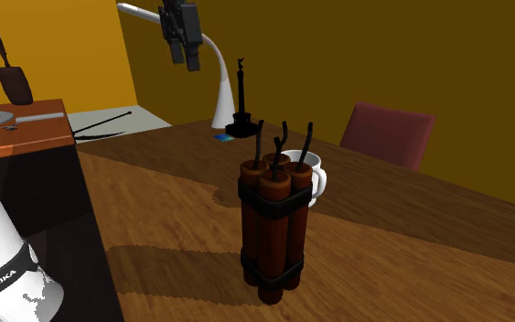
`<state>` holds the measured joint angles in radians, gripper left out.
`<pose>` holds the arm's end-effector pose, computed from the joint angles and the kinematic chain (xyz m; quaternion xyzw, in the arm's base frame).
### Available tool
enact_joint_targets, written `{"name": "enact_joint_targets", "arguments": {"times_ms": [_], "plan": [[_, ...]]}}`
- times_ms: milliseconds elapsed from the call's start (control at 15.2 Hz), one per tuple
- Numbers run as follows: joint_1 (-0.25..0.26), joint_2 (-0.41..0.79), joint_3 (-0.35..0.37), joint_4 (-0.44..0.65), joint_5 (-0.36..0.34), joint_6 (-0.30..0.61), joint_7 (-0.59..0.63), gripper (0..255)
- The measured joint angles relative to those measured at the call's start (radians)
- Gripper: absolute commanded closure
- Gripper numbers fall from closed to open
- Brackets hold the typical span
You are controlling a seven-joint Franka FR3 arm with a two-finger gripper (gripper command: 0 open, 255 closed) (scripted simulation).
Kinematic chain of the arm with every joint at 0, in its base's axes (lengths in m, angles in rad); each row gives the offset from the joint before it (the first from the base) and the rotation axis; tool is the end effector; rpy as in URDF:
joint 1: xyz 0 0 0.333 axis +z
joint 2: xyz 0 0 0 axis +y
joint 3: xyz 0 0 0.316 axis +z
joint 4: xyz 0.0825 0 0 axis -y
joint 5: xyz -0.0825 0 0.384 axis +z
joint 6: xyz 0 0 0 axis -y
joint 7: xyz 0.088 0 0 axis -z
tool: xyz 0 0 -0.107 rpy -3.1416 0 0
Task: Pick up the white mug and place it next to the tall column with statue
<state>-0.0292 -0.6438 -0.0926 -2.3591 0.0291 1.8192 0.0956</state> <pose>0.3643 -0.0482 0.5634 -0.9925 0.1033 -0.0510 0.0418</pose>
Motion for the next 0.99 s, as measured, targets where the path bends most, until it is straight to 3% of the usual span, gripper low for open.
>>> {"name": "enact_joint_targets", "arguments": {"times_ms": [594, 990], "plan": [[-0.036, 0.237, -0.054, -0.01, -0.048, 0.249, -0.045, 0], [-0.056, 0.455, -0.097, 0.07, -0.057, 0.391, -0.084, 0]]}}
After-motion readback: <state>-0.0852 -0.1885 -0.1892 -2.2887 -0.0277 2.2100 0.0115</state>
